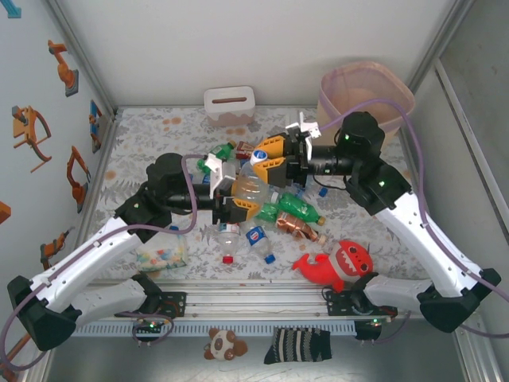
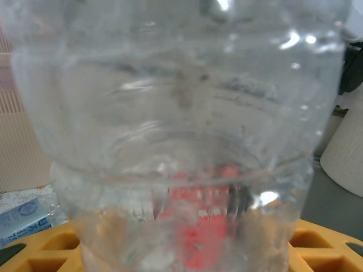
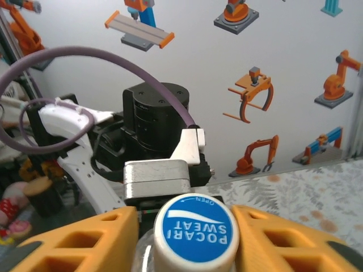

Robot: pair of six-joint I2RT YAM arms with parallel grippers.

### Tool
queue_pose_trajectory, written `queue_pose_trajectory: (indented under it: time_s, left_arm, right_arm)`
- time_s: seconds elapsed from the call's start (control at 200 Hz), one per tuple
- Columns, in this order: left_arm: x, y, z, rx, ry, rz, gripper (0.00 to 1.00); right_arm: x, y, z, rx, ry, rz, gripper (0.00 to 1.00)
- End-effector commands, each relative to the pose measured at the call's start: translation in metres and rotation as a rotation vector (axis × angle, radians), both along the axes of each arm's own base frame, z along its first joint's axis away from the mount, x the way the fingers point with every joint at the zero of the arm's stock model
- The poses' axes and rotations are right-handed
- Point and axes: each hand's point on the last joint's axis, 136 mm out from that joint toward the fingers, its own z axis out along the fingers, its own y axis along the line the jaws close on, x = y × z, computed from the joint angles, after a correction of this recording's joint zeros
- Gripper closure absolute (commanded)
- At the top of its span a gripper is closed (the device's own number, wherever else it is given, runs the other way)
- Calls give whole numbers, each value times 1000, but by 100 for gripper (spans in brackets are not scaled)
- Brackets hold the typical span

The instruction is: Put the plastic bottles in the bin

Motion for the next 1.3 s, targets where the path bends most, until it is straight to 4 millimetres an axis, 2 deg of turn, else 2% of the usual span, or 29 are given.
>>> queue_pose_trajectory:
  time_s: [0.0,0.23,0.361,0.521,0.651,0.876,1.102,1.292]
  left_arm:
    - [-2,0,16,-25,-57,-4,52]
    - [2,3,19,-24,-84,25,50]
    - [3,3,19,-27,-92,33,42]
    - [2,8,21,-35,-115,56,26]
    - [8,14,20,-28,-136,109,18]
    - [13,19,15,20,-141,148,15]
    - [17,27,9,28,-135,205,15]
    - [16,33,6,36,-124,231,15]
  right_arm:
    - [-5,-3,16,24,-19,-23,66]
    - [-6,-6,11,11,-8,-39,76]
    - [-4,-5,11,7,-4,-52,86]
    - [4,-9,12,8,-17,-114,90]
    - [18,-14,14,-11,-32,-216,92]
    - [58,-37,16,-68,-78,-495,93]
    - [107,-82,29,-139,-146,-868,93]
    - [147,-120,46,-156,-171,-1068,95]
